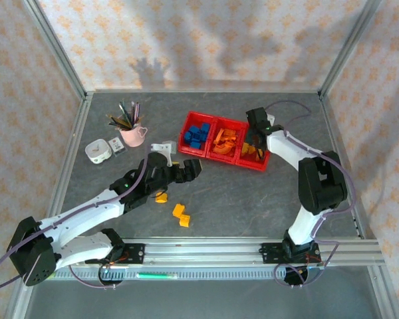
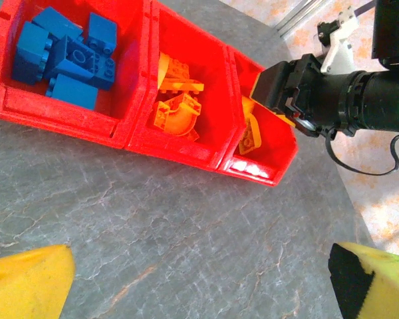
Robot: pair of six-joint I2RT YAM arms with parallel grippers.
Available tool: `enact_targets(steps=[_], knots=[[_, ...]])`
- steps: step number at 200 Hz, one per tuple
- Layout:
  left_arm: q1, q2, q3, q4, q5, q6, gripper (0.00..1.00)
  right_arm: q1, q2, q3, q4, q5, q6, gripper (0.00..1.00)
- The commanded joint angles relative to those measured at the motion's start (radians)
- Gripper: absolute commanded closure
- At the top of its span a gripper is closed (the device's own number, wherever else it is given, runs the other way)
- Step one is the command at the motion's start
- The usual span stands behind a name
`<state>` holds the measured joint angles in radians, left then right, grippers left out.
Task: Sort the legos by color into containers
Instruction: Place the lego in the container, then pick up the lego from the bottom-center of the table.
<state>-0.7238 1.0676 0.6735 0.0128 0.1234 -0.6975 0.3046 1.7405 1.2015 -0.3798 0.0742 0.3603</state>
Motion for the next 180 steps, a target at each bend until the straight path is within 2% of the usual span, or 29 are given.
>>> enact_targets(steps=[1,33,65,117,180], knots=[[0.008,-0.003,0.03,0.021,-0.01,0.018,0.01,0.0,-0.071,0.011,0.003,-0.019,-0.015,0.47],[0.009,-0.031,0.022,-0.001,-0.039,0.01,0.01,0.034,-0.147,-0.023,-0.01,-0.058,-0.016,0.44],[0.009,-0.093,-0.005,-0.045,-0.076,-0.003,0.01,0.128,-0.21,-0.053,-0.046,-0.045,-0.004,0.41],[0.011,-0.238,-0.043,-0.203,-0.166,-0.048,0.01,0.377,-0.22,-0.042,-0.093,-0.008,0.04,0.36],[0.011,-0.418,-0.074,-0.42,-0.264,-0.124,0.01,0.65,-0.079,0.053,-0.051,-0.014,0.097,0.31]])
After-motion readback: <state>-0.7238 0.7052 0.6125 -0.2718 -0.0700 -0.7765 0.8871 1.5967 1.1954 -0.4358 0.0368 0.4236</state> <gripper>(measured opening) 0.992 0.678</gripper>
